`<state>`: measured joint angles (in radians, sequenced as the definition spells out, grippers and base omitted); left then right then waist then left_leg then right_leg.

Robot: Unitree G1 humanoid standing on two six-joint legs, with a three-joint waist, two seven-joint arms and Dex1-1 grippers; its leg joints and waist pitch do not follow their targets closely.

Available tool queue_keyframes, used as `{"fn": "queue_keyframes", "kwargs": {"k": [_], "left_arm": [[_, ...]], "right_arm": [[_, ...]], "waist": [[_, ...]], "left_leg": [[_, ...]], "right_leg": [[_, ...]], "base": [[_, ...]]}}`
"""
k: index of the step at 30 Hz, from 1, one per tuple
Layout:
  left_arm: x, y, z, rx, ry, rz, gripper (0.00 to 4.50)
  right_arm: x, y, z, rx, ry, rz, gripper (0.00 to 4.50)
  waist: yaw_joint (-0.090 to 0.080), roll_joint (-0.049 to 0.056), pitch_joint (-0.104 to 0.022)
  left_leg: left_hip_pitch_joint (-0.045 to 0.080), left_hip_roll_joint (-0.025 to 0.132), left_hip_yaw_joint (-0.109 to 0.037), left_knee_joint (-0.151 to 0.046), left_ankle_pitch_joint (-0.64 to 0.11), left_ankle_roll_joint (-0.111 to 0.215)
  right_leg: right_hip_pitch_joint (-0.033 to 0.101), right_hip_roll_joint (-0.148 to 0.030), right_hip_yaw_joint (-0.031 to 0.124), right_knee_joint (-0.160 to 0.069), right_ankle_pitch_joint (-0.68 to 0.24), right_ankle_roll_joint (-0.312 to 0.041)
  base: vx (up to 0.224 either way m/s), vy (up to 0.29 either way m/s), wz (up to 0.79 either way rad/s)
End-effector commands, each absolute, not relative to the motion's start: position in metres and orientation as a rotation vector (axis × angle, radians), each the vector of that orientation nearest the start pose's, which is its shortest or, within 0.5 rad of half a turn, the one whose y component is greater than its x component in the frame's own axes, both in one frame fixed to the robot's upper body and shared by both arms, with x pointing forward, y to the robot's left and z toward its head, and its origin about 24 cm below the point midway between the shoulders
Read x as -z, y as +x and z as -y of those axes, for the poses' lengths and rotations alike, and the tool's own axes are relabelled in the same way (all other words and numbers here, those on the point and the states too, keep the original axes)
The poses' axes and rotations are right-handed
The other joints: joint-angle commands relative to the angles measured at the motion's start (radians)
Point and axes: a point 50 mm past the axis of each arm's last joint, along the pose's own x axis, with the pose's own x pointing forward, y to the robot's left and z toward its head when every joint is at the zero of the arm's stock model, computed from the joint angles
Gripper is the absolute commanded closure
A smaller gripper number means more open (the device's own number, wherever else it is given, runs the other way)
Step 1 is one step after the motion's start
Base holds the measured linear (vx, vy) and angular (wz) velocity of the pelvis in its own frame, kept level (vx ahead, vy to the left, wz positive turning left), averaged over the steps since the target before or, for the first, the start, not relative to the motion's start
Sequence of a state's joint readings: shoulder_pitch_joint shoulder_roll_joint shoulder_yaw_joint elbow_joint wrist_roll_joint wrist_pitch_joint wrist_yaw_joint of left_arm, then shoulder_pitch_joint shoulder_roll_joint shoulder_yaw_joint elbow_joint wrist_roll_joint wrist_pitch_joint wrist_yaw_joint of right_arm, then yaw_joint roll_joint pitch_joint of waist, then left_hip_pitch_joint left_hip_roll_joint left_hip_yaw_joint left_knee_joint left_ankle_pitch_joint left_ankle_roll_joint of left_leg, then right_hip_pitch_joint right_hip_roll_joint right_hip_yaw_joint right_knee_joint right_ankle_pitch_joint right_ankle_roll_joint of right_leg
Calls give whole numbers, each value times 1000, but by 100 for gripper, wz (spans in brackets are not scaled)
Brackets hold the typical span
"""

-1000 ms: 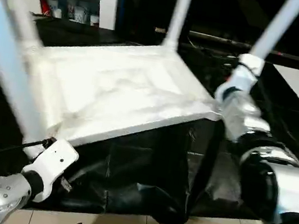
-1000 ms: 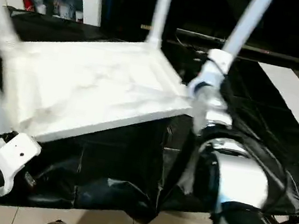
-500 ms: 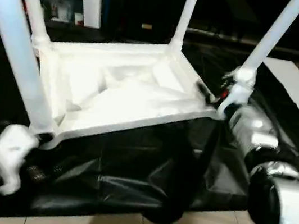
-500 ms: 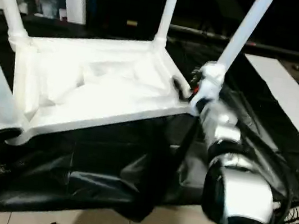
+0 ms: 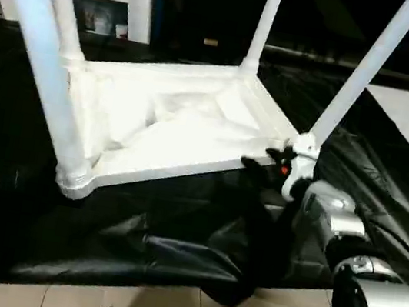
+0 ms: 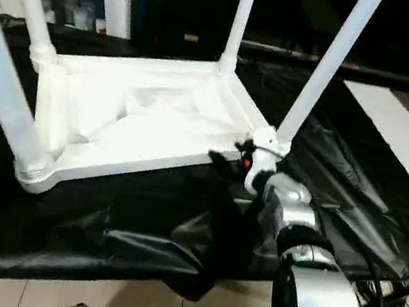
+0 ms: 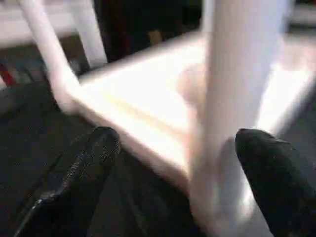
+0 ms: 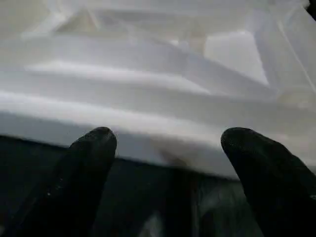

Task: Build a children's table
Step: Rotate table base

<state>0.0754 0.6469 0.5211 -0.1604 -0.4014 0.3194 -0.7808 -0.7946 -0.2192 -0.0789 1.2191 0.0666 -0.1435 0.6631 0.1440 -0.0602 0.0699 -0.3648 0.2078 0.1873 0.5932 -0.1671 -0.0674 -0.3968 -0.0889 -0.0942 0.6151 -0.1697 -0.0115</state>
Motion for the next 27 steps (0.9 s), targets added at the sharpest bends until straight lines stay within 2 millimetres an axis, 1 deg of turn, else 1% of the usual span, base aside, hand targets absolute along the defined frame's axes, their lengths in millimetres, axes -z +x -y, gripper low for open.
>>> {"fn": "queue_keyframes", "kwargs": {"k": [1, 2, 3, 4, 5, 6, 7, 8, 9, 10, 11, 12, 13, 14, 15, 16, 17, 18, 19, 20, 21, 22, 23, 24, 25, 26, 27], "left_arm": [[-130, 222, -307, 386, 196, -83, 11], [-130, 226, -303, 397, 182, -69, 11], [-130, 226, -303, 397, 182, -69, 11], [-129, 238, -292, 432, 136, -41, 11], [-128, 243, -286, 449, 116, -35, 11], [-127, 248, -281, 461, 115, -37, 11], [-125, 251, -277, 467, 119, -39, 11], [-123, 253, -272, 483, 115, -40, 11], [-122, 255, -269, 496, 109, -35, 11], [-122, 259, -258, 538, 76, -24, 11], [-122, 259, -258, 538, 76, -24, 11], [-122, 260, -257, 544, 72, -22, 11], [-123, 262, -249, 581, 49, -10, 11], [-123, 263, -245, 591, 44, -6, 11], [-124, 266, -242, 601, 39, -1, 11], [-124, 267, -240, 604, 38, 1, 11], [-124, 268, -240, 605, 38, 1, 11], [-125, 271, -235, 618, 37, 7, 11], [-128, 274, -224, 665, 27, 16, 11], [-131, 277, -214, 708, 17, 23, 11], [-133, 278, -207, 741, 7, 28, 11], [-135, 279, -202, 764, -1, 32, 11], [-136, 279, -198, 783, -5, 32, 11], [-137, 278, -196, 794, -8, 33, 11], [-138, 276, -188, 847, -10, 24, 11], [-138, 276, -187, 856, -8, 22, 11], [-139, 273, -179, 907, -1, 11, 11]], "right_arm": [[-32, 360, 165, -575, -39, -315, 50], [-31, 359, 165, -569, -43, -318, 50], [-31, 359, 165, -569, -43, -318, 50], [-27, 358, 168, -514, -46, -329, 50], [-26, 359, 171, -472, -47, -335, 50], [-25, 359, 174, -425, -56, -344, 50], [-24, 360, 176, -396, -64, -349, 50], [-23, 360, 178, -370, -71, -356, 50], [-23, 360, 179, -355, -77, -359, 50], [-22, 360, 180, -329, -86, -363, 50], [-22, 360, 180, -329, -86, -363, 50], [-22, 360, 181, -327, -85, -363, 50], [-23, 360, 180, -320, -75, -359, 50], [-23, 360, 180, -318, -73, -358, 50], [-23, 360, 180, -316, -73, -358, 50], [-23, 361, 179, -314, -75, -358, 50], [-22, 361, 179, -314, -75, -358, 50], [-22, 361, 178, -314, -79, -360, 50], [-21, 361, 174, -323, -90, -364, 50], [-21, 361, 171, -331, -99, -367, 50], [-21, 361, 168, -339, -103, -368, 50], [-21, 362, 166, -344, -105, -368, 50], [-22, 362, 165, -346, -105, -367, 50], [-22, 363, 164, -347, -105, -366, 50], [-23, 364, 161, -351, -99, -362, 50], [-23, 364, 161, -352, -98, -362, 50], [-24, 364, 158, -354, -96, -361, 50]], "waist": [[-8, 34, -52], [-10, 32, -55], [-9, 32, -58], [-12, 30, -55], [-11, 33, -53], [-6, 34, -54], [-7, 35, -51], [-11, 34, -50], [-13, 36, -48], [-20, 41, -45], [-20, 49, -44], [-22, 53, -48], [-4, 62, -46], [18, 64, -49], [23, 33, -43], [21, -10, -26], [11, -13, -39], [22, 5, -35], [35, 26, -55], [23, 35, -56], [17, 55, -58], [8, 56, -50], [9, 58, -47], [2, 60, -40], [8, 82, -35], [33, 91, -41], [103, 78, -43]], "left_leg": [[43, 32, -34, -88, -593, -87], [32, 33, -38, -93, -579, -88], [33, 33, -38, -92, -577, -89], [32, 32, -38, -92, -579, -88], [37, 31, -37, -91, -585, -90], [56, 28, -34, -84, -606, -91], [63, 25, -35, -77, -634, -90], [56, 25, -40, -79, -649, -87], [56, 27, -42, -81, -661, -89], [56, 30, -46, -87, -695, -93], [57, 36, -48, -94, -732, -96], [23, 52, -52, -125, -783, -96], [-27, 71, -34, -182, -849, -105], [-42, 75, -16, -197, -864, -107], [-16, 55, 19, -194, -828, -81], [140, -21, 13, 45, -611, -78], [137, -21, -9, 95, -457, -45], [34, 1, -42, 38, -265, -19], [25, 17, -43, -35, -286, -42], [34, 25, -45, -47, -351, -58], [44, 36, -48, -62, -465, -74], [47, 39, -50, -74, -566, -75], [52, 40, -52, -78, -612, -76], [54, 46, -53, -87, -692, -73], [19, 68, -45, -133, -790, -71], [-42, 96, -30, -188, -846, -70], [-99, 84, 41, -211, -844, -55]], "right_leg": [[9, -67, 42, -110, -602, -102], [21, -67, 40, -102, -589, -99], [19, -69, 42, -104, -581, -102], [17, -69, 40, -106, -588, -103], [13, -68, 38, -110, -602, -100], [-3, -66, 38, -119, -617, -100], [-6, -65, 30, -127, -642, -91], [3, -66, 19, -130, -670, -72], [6, -64, 13, -133, -684, -63], [14, -59, -5, -137, -688, -50], [20, -53, -18, -134, -671, -52], [56, -41, -19, -82, -580, -62], [92, -19, -11, 23, -465, -91], [96, -10, 2, 78, -390, -100], [58, 1, 33, 82, -423, -94], [-122, -78, 48, -185, -960, -4], [-109, -142, 77, -191, -1057, 0], [14, -172, 89, -161, -1034, -11], [22, -99, 50, -108, -810, -34], [14, -74, 33, -95, -701, -54], [16, -58, 22, -87, -549, -98], [20, -52, 9, -90, -498, -118], [21, -53, 1, -94, -509, -116], [27, -49, -19, -97, -548, -93], [60, -25, -41, -45, -516, -84], [112, -10, -33, 93, -394, -95], [125, 15, -13, 182, -260, -72]], "base": [[0, 0, 0], [0, 0, 0], [0, 0, 0], [0, 0, 0], [0, 0, 0], [0, 0, 0], [-63, -5, 7], [-57, 2, -3], [-57, 2, -3], [0, 0, 0], [0, 0, 0], [0, 0, 0], [-89, 7, -15], [-97, -39, 4], [-97, -39, 4], [29, -88, 19], [78, -56, -12], [78, -56, -12], [31, -3, -21], [0, 0, 0], [0, 0, 0], [-53, 10, 2], [-56, 31, -3], [-56, 31, -3], [-73, 32, -4], [-109, 11, 2], [-109, 11, 2]]}}
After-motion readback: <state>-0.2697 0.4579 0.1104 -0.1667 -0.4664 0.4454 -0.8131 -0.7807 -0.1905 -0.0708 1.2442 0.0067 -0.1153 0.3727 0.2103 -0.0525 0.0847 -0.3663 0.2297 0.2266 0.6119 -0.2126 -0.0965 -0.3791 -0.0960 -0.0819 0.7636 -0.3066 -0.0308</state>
